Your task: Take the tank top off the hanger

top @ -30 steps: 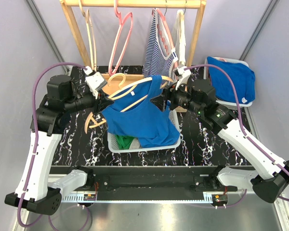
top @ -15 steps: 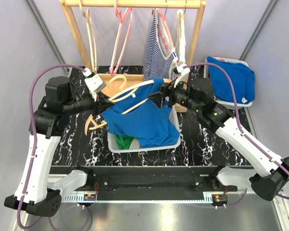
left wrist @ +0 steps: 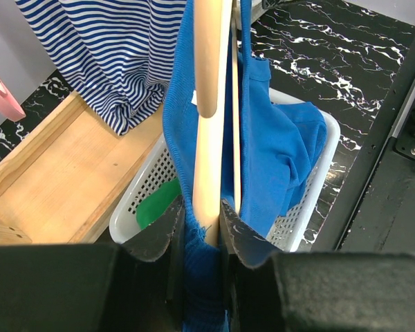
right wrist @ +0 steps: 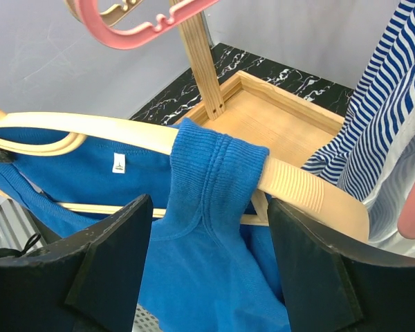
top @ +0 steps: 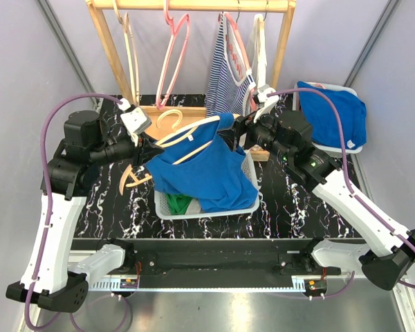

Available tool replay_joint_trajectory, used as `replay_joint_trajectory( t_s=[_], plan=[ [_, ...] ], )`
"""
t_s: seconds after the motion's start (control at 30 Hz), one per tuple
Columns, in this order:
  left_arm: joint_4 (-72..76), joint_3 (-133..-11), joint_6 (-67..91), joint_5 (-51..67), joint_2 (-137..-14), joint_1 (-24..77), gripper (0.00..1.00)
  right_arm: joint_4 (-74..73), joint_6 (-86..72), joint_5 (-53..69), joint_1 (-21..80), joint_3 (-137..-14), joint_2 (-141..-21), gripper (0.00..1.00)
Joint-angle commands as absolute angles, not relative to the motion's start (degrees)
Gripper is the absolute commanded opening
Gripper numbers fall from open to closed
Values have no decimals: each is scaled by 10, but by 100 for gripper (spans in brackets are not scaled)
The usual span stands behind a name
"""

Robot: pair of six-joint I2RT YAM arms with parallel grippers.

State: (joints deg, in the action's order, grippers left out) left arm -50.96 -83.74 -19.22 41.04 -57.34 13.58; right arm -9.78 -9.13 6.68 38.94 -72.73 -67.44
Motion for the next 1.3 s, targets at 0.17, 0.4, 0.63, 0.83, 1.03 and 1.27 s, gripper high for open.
replay_joint_trajectory(
  t_s=[0.17, 0.4, 0.63, 0.83, 1.03, 1.27],
  plan=[
    [-489, -850, -196, 458, -557, 135, 0, -52, -122, 88, 388, -755, -700, 67],
    [-490, -849, -196, 463, -559, 136, 0, -26, -155, 119, 392, -768, -727, 52],
    [-488, -849, -197, 464, -560, 136, 0, -41, -151, 113, 393, -772, -710, 8],
    [-489, -841, -206, 451, -558, 136, 0, -98, -135, 37, 390, -765, -650, 0],
    [-490, -840, -208, 454, -555, 136, 0, -114, -203, 15, 260, -726, -602, 0],
    [-498, -850, -205, 454, -552, 136, 0, -145, -214, 15, 207, -694, -625, 0]
  ],
)
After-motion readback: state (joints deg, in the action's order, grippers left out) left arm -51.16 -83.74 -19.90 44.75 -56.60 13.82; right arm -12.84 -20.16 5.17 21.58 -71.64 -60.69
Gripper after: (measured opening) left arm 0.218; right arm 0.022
